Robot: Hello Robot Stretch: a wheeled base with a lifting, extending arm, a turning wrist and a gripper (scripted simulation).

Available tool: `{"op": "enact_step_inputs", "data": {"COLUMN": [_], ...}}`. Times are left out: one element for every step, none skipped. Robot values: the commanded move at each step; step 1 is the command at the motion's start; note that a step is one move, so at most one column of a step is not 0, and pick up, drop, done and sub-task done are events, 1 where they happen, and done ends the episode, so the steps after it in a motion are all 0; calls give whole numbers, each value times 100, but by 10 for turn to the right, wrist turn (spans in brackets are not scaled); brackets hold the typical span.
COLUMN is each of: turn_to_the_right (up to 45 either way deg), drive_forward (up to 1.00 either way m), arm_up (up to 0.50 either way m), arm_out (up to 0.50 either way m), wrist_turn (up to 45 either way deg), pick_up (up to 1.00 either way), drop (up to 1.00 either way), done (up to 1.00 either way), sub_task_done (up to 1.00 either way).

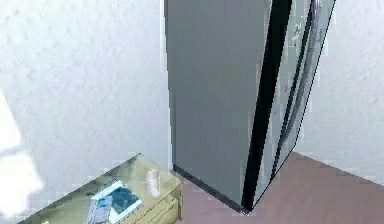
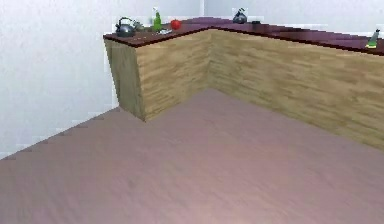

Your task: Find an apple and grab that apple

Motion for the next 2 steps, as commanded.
{"op": "enact_step_inputs", "data": {"turn_to_the_right": [0,450], "drive_forward": [55,0], "arm_up": [0,0], "arm_out": [0,0], "wrist_turn": [0,0], "pick_up": [0,0], "drop": [0,0], "done": [0,0], "sub_task_done": [0,0]}}
